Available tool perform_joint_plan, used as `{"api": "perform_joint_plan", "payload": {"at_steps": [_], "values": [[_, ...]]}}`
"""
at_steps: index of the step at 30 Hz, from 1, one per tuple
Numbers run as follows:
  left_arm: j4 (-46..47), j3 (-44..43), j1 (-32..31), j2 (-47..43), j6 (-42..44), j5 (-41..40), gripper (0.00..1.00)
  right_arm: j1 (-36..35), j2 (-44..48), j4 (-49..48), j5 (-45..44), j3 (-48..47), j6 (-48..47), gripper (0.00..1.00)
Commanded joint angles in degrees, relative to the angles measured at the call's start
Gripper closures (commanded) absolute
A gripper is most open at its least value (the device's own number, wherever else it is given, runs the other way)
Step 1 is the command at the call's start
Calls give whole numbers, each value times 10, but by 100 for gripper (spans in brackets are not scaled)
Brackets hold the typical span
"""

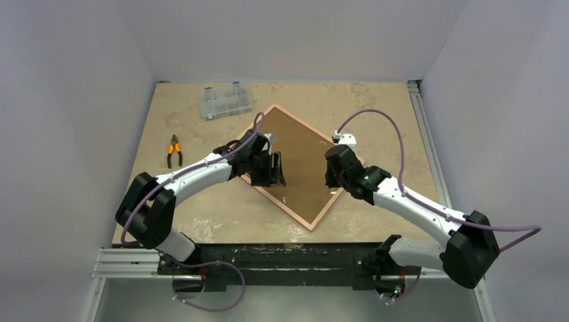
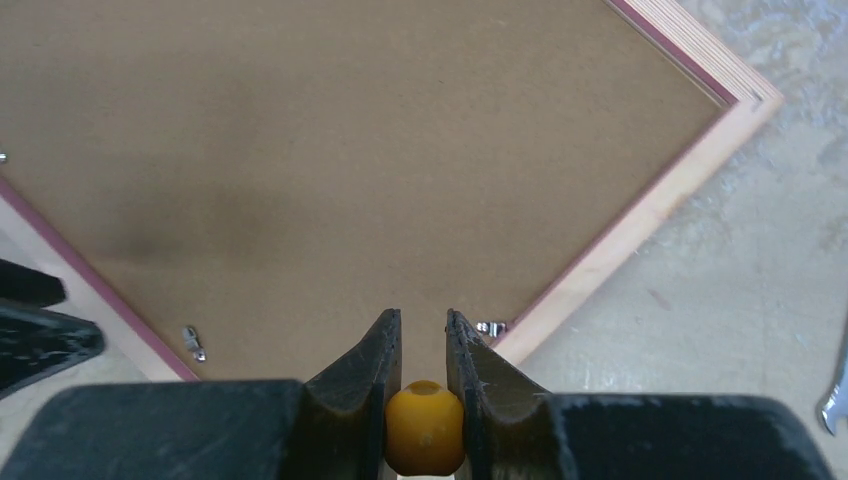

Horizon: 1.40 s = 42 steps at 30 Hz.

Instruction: Take the photo out of the frame

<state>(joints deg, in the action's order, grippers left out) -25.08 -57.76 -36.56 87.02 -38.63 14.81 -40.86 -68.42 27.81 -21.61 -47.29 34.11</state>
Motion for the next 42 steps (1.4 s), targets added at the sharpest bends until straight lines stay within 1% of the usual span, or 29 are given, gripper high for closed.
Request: {"api": "perform_joint_plan", "payload": {"at_steps": [1,5,8,18,23,28,35,42], "values": [[21,20,0,15,-13,6,44,-3,18,-128,27,25,-52,100],[25,21,-1,31,-14,5,48,-3,5,-168,45,43,-48,100],[25,24,-1,32,-13,-3,49,-3,-2,-158,30,52,-49,100],[2,17,0,50,-14,-32,49,0,2,-138,-6,80,-35,100],[-15,12,1,63,-13,-47,50,1,-4,-124,-43,81,-27,100],[-21,12,1,67,-12,-55,49,3,-12,-135,-65,88,-25,100],[-29,13,1,66,-12,-67,49,4,-30,-112,-102,77,-17,100],[-34,12,2,66,-11,-73,49,4,-35,-113,-131,75,-20,100]]}}
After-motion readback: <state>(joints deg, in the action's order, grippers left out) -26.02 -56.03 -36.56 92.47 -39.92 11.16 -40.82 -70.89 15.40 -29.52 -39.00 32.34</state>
